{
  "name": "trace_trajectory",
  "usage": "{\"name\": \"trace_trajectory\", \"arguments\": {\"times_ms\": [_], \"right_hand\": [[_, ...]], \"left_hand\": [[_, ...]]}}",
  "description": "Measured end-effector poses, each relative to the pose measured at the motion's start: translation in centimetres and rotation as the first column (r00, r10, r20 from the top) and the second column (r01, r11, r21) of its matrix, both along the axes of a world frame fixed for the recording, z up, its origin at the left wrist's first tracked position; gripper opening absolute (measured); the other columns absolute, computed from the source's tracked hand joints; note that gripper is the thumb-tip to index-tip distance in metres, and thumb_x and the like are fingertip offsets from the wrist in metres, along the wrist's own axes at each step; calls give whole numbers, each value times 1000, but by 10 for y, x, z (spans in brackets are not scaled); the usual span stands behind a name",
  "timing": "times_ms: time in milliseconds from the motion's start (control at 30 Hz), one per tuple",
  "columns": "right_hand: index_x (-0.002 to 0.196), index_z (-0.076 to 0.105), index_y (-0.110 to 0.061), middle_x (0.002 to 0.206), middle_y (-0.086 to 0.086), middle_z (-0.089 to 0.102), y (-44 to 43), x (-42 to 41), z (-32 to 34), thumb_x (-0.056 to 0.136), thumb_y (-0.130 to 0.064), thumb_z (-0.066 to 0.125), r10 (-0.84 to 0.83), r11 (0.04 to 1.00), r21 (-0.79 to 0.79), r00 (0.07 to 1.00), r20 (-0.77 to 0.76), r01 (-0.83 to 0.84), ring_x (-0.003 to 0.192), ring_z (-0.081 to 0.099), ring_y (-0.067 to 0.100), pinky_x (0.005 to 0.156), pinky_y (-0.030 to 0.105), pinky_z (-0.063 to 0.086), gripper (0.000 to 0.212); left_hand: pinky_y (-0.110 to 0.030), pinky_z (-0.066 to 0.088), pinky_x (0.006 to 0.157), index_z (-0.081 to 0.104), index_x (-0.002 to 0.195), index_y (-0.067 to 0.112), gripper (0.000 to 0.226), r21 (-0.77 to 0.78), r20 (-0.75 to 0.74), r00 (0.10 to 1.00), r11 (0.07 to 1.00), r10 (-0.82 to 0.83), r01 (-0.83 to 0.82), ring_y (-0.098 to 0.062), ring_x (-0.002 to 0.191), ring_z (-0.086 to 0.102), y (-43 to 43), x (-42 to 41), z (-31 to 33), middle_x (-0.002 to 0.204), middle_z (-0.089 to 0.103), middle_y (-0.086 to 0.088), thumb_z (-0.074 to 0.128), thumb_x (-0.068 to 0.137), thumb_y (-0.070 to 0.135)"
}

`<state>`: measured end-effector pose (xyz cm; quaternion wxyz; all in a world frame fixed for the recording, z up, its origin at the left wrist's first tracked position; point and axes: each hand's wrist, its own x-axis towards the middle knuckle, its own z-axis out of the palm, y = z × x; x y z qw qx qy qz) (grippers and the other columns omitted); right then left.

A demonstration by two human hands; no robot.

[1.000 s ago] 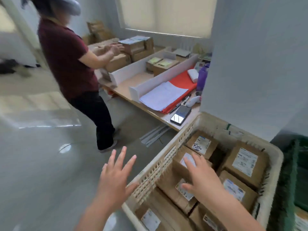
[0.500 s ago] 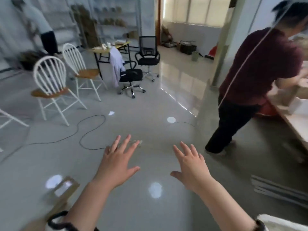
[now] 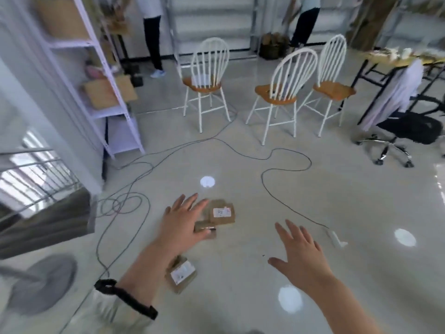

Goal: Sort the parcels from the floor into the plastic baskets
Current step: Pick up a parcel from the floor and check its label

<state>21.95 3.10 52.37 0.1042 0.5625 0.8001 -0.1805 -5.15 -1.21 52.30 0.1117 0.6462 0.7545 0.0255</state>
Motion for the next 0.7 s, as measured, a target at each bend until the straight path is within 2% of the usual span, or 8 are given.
{"name": "trace_trajectory", "arguments": {"times_ms": [133,300,400,567,700], "right_hand": [[150,-2,-31,158,-8,-9,58,-18,-17,90,-55,48,157,986,-65,986,57,-154,147,-2,24,115,40,16,82],[151,3,-29,159,-6,-4,130,-36,-30,90,-52,49,272,957,-123,959,80,-262,145,7,23,112,39,24,80],[151,7,-27,159,-4,0,163,-59,-47,90,-51,50,311,939,-174,948,67,-296,144,14,22,110,37,28,78],[151,10,-26,159,-5,3,207,-100,-98,90,-50,51,290,920,-290,956,51,-264,143,19,21,109,36,31,77],[150,13,-26,159,-4,6,242,-118,-149,90,-52,50,206,923,-345,977,63,-172,142,21,20,109,36,32,75]], "left_hand": [[-47,22,114,15,148,34,74,-42,39,986,986,160,-158,-24,145,8,20,-3,-16,159,10,5,52,87,51],[-43,18,116,14,147,39,75,-53,128,945,953,303,-298,-19,145,6,45,-2,-35,158,9,12,54,85,52],[-38,21,112,17,146,40,74,-53,136,929,939,344,-340,-17,144,11,57,-9,-50,156,14,13,56,84,53],[-34,23,110,22,144,38,68,-165,169,902,913,398,-372,-16,142,16,94,-40,-92,155,18,11,53,85,51],[-36,33,106,32,137,31,58,-243,195,911,918,364,-315,-19,135,29,152,-71,-139,147,34,8,52,86,47]]}}
